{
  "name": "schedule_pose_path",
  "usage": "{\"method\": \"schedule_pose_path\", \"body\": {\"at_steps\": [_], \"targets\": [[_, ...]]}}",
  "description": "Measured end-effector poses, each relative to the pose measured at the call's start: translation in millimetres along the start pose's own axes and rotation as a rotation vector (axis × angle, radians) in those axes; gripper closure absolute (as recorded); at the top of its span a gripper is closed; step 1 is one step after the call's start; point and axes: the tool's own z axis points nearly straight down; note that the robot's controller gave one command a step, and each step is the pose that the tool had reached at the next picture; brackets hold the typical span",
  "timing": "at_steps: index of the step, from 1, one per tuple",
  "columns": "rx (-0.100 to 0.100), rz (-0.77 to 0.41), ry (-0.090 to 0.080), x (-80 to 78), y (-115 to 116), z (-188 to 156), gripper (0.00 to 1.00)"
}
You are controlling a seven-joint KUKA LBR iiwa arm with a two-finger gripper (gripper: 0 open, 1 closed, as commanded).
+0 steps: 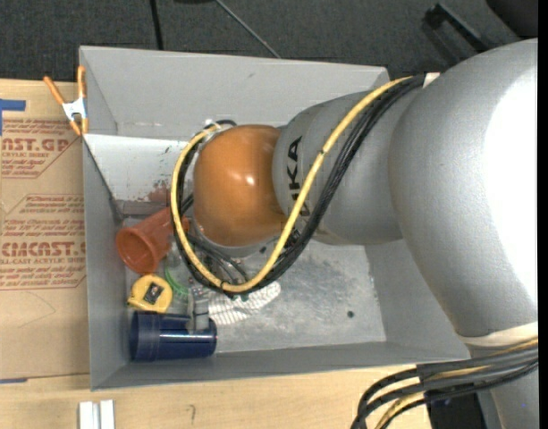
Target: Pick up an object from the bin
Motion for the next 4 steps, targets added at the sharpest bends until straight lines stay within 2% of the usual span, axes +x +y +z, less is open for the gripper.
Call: {"method": "schedule_pose_path", "body": {"at_steps": [1, 2, 3, 4], "targets": [[-0.003, 0.009, 0.005, 14.0, -21.3, 35.5, 0.00], [-0.001, 0.174, -0.009, -3.3, -16.9, 42.5, 1.00], [-0.001, 0.174, -0.009, -3.3, -16.8, 42.5, 1.00], [0.003, 0.168, 0.009, -6.5, -22.5, -17.2, 1.00]]}}
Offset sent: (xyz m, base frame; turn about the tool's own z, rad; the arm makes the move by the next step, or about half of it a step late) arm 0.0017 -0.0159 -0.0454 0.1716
